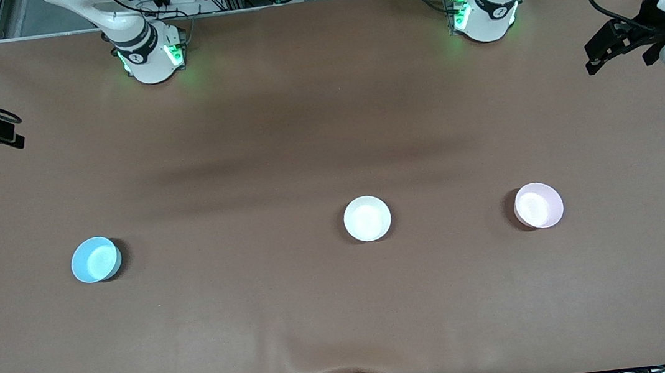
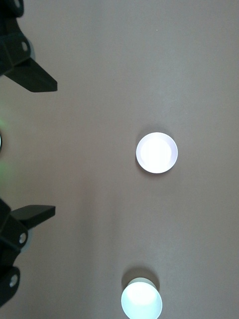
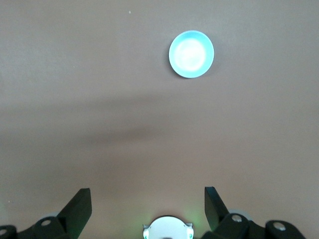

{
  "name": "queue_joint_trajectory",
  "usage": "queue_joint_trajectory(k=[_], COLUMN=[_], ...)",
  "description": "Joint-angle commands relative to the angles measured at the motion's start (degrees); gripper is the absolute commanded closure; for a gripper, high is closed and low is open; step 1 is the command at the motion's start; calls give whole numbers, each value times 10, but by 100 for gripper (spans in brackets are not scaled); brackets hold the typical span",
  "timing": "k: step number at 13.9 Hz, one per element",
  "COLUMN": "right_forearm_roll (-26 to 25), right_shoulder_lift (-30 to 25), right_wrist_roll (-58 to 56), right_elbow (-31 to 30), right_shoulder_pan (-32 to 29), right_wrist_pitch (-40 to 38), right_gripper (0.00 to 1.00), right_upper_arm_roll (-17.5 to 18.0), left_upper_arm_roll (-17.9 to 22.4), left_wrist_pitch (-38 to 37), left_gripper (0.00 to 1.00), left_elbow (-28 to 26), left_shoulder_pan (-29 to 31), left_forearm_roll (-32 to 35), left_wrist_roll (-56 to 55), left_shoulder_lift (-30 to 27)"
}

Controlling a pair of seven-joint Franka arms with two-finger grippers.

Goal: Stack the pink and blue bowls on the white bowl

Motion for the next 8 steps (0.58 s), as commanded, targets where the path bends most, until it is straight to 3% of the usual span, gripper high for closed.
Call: queue_joint_trajectory(k=[1, 8], right_forearm_roll=[-5, -4], right_shoulder_lift=[-1, 6], right_wrist_roll=[2, 3], right_elbow=[-3, -4], right_shoulder_pan=[-23, -18], right_wrist_pitch=[-15, -4], right_gripper=[0, 0], right_upper_arm_roll=[2, 3], left_upper_arm_roll=[4, 7], left_wrist_pitch=[5, 5], left_gripper=[0, 0], left_elbow=[-1, 1], left_shoulder_pan=[-1, 3], left_forearm_roll=[-6, -3], left_wrist_roll=[6, 11], left_shoulder_lift=[-3, 3])
